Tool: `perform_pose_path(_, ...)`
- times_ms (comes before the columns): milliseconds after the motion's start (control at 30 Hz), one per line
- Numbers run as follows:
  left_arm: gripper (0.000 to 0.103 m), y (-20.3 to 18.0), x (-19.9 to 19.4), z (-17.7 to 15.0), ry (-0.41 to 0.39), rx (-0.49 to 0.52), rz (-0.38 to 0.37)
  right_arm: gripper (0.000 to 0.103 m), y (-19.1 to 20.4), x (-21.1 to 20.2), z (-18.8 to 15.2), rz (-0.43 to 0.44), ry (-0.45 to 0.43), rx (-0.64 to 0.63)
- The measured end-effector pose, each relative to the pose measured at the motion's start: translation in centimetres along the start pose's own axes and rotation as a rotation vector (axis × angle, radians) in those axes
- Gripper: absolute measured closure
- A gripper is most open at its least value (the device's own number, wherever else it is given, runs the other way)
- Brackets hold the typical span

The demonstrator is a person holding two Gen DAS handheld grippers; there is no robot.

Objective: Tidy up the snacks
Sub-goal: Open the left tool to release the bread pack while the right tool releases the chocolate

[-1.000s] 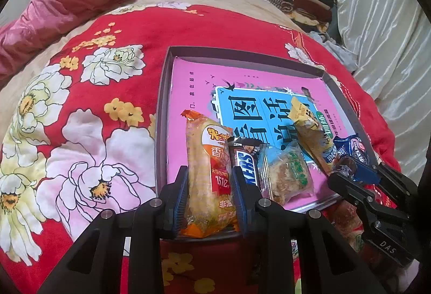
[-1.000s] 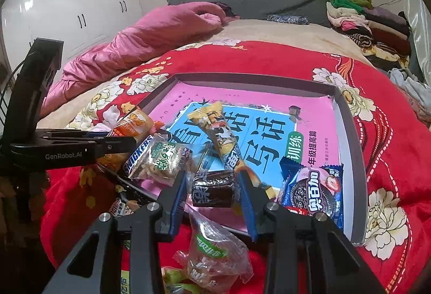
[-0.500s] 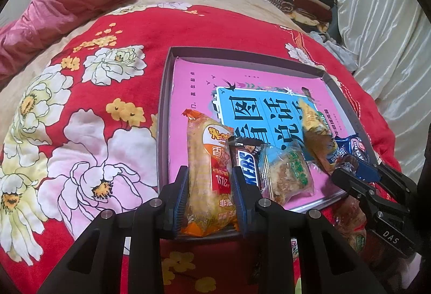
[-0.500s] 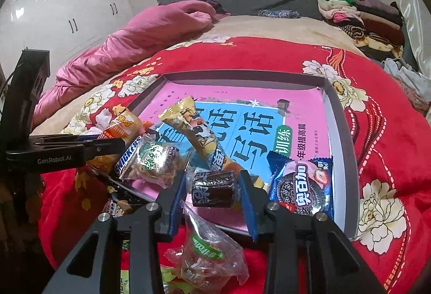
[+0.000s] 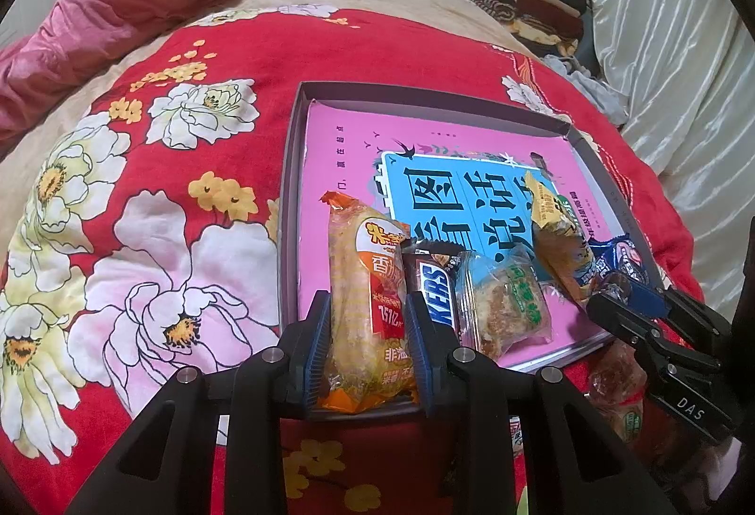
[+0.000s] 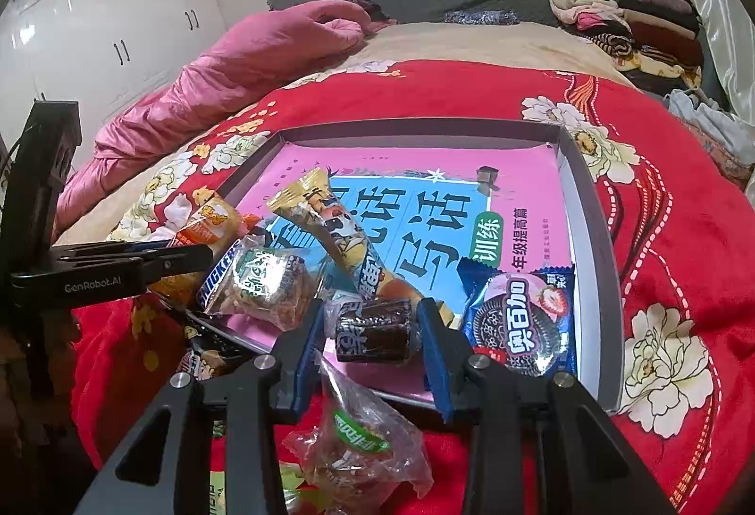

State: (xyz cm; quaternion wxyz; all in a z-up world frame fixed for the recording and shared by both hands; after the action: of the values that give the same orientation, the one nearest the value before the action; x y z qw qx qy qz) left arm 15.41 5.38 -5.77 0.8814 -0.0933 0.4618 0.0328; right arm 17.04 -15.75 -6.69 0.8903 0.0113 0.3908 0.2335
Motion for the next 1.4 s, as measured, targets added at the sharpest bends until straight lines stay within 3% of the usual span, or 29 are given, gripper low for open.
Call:
perform_pose_path(867, 0.069, 0.5, -0.4, 0.0, 0.005, -0.013, -0.009, 0.06, -0.5, -0.6, 0.1, 0.021, -0.028, 0.031)
perform_pose_path(1000, 0.059, 0.5, -0.5, 0.0, 0.005, -0.016, -0.014, 0.059, -0.5, -0.8, 0.2, 0.023, -0.035, 0.031)
perform_pose_path(1400, 0.049, -0.2, -1.4, 0.1, -0.004, 0.002, -0.03, 0.052, -0.3, -1.7, 0.5, 0.038, -0.08, 0.025)
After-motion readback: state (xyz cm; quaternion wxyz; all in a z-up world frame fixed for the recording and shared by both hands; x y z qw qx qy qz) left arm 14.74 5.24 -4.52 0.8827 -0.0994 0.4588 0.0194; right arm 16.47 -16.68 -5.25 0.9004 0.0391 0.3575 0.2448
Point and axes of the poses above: each gripper's, at about its wrist camera, not at the fingertips, and x roughly the way its jaws point, y to its left, z to its top, the point moved 1 cm from there along x, roughly the way its jaws point, and after that the axes turned 3 degrees about z, right-handed, at the moved point
